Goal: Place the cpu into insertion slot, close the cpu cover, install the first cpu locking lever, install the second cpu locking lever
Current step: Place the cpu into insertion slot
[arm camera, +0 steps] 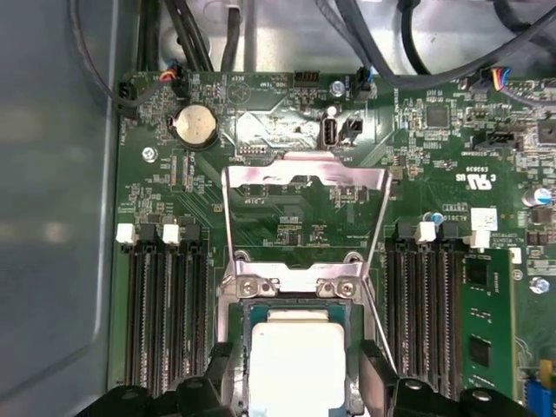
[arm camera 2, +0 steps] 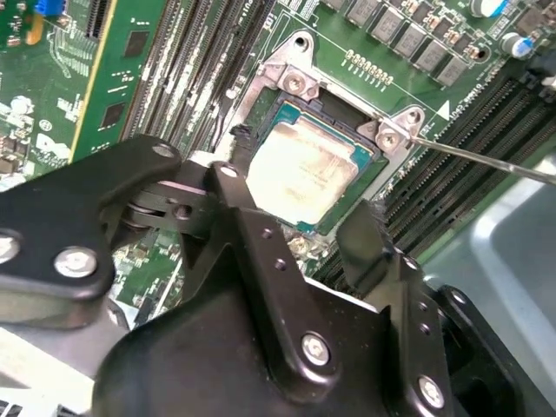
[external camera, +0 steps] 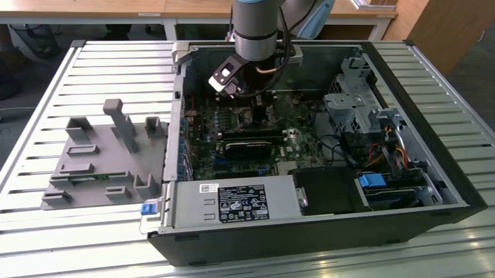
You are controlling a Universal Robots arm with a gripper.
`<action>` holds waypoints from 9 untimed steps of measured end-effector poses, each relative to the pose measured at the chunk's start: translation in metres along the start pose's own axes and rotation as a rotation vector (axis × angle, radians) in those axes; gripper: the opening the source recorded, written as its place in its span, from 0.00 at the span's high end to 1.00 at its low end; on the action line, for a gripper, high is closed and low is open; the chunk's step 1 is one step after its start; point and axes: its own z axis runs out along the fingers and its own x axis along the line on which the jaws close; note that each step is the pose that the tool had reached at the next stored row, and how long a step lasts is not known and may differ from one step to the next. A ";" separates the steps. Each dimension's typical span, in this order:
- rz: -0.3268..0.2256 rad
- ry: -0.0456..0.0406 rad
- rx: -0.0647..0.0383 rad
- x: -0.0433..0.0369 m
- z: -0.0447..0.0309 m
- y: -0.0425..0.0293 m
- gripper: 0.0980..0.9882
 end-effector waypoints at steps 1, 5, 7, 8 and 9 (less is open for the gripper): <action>0.000 0.0000 0.000 0.0000 -0.0012 0.0001 0.37; 0.000 0.0001 0.001 0.0000 -0.0037 0.0009 0.58; 0.000 0.0001 0.002 0.0000 -0.0047 0.0013 0.64; 0.000 0.0000 0.003 0.0000 -0.0051 0.0015 0.71; 0.000 0.0000 0.004 0.0000 -0.0056 0.0017 0.77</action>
